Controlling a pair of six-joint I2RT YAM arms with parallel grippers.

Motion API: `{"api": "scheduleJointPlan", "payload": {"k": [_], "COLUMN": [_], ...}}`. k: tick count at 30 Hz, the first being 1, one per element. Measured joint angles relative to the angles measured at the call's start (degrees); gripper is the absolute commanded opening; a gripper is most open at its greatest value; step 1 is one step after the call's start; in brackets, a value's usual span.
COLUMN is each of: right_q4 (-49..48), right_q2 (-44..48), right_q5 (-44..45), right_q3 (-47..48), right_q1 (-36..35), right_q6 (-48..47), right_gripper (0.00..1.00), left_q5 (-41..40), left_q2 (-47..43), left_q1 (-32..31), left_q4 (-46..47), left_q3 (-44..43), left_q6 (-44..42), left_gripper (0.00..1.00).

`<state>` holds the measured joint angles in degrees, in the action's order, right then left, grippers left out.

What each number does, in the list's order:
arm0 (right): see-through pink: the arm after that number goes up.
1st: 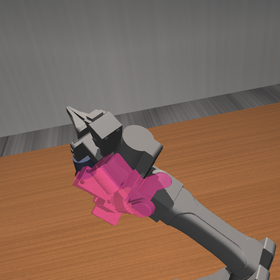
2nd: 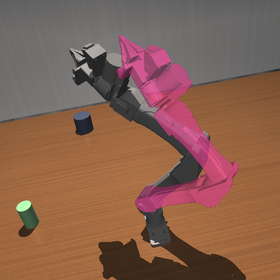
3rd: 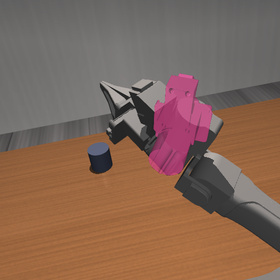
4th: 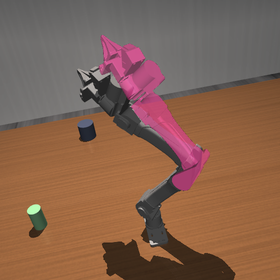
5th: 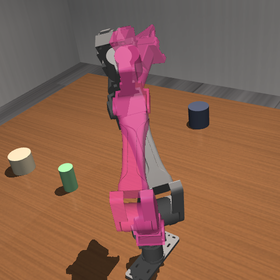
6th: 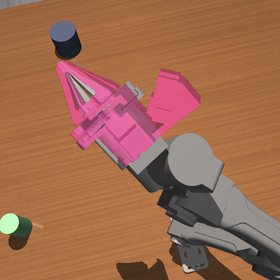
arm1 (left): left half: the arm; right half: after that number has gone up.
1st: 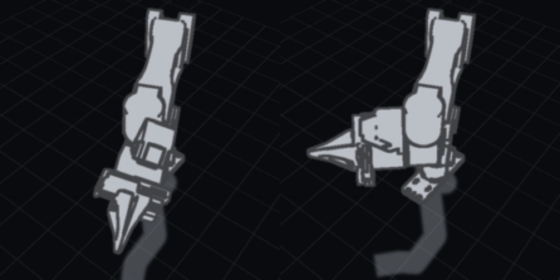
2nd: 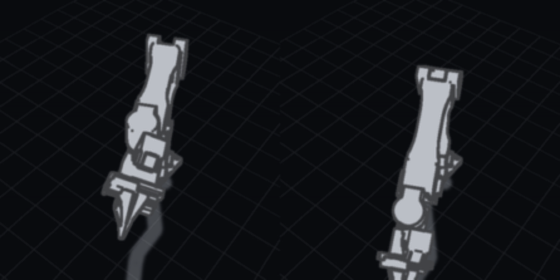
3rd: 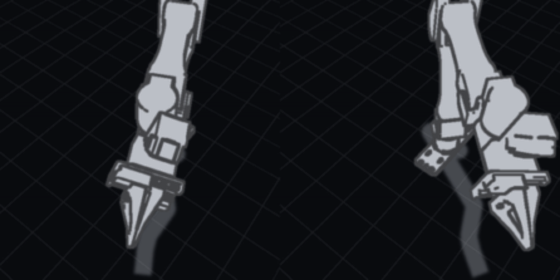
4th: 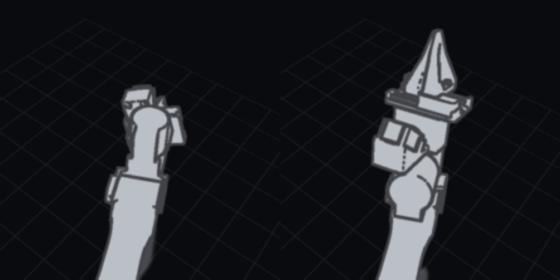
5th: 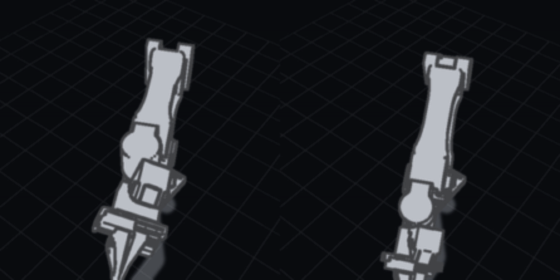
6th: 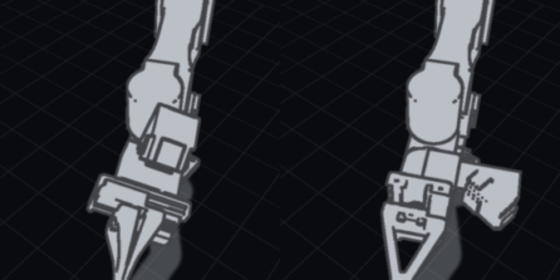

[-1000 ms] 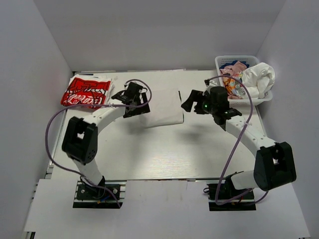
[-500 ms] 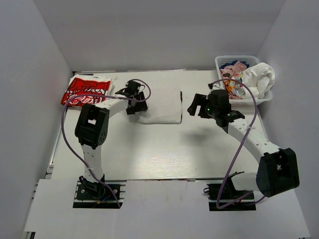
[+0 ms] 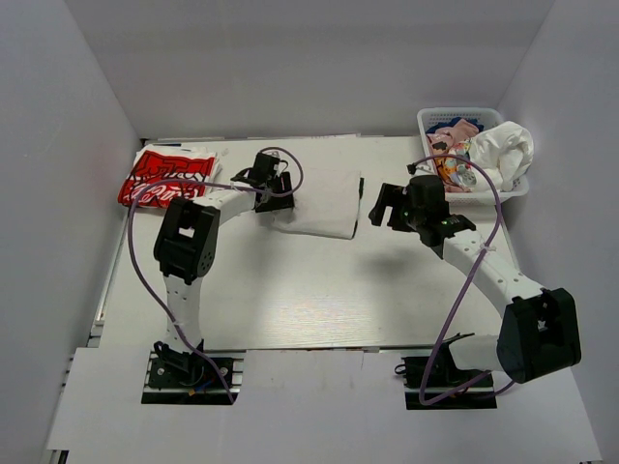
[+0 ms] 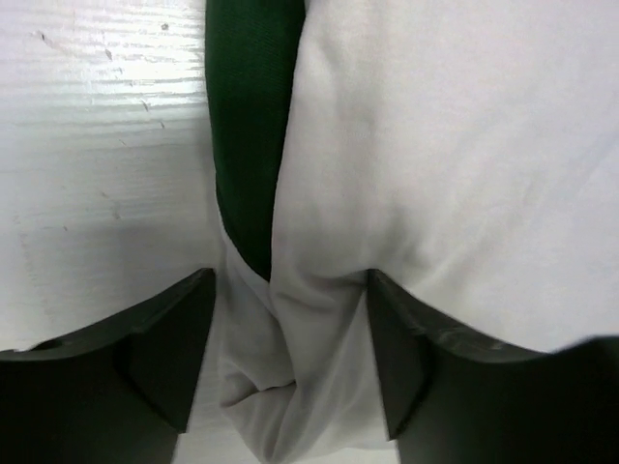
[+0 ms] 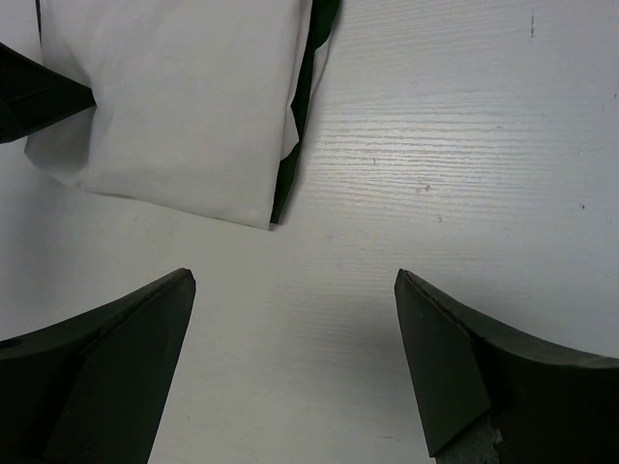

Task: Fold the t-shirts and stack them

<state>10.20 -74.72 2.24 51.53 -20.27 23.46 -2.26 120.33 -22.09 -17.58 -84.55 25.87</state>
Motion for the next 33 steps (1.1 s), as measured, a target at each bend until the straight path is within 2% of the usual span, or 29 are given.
{"api": "scheduleJointPlan", "payload": {"k": [1, 3, 10, 14, 21, 23, 26, 31, 33], "right_q4": [0.0, 0.0, -0.04, -0.04, 0.02, 0.04, 0.07, -0.02, -0.02], "right_q2": [0.0, 0.0, 0.0, 0.0, -1.51, -2.1, -2.32, -2.32, -2.32], "right_q5": [0.02, 0.17, 0.68, 0.81, 0.83, 0.85, 1.05, 1.22, 1.22], "right_q3": [0.0, 0.0, 0.0, 0.0, 0.68, 0.96, 1.2, 1.27, 1.27], "right_q1": [0.0, 0.0, 0.0, 0.0, 0.02, 0.0, 0.0, 0.0, 0.0], "right_q6": [0.0, -0.07, -0.35, -0.85, -1.49, -1.55, -1.68, -1.68, -1.68], "right_gripper": [0.9, 0.9, 0.9, 0.9, 0.9, 0.9, 0.9, 0.9, 0.9], "left_q5": [-0.09, -0.28, -1.51, -1.6, -0.09, 0.11, -0.24, 1.11, 1.86], "left_q2": [-0.13, -0.81, -3.08, -2.4, 5.92, 7.15, 6.88, 3.91, 4.11], "left_q1": [-0.02, 0.0, 0.2, 0.55, 0.61, 0.61, 0.46, 0.15, 0.17], "left_q4": [0.02, 0.15, -0.37, -0.79, -0.9, -1.49, -0.11, 3.26, 3.69], "left_q3": [0.02, 0.55, 1.57, -1.7, -11.19, -11.23, -9.9, -4.13, -4.35], "left_q6": [-0.81, -2.84, -7.74, -8.9, -9.53, -9.62, -10.1, -10.32, -10.05], "left_gripper": [0.88, 1.0, 1.0, 1.0, 1.0, 1.0, 0.94, 0.74, 0.55]}}
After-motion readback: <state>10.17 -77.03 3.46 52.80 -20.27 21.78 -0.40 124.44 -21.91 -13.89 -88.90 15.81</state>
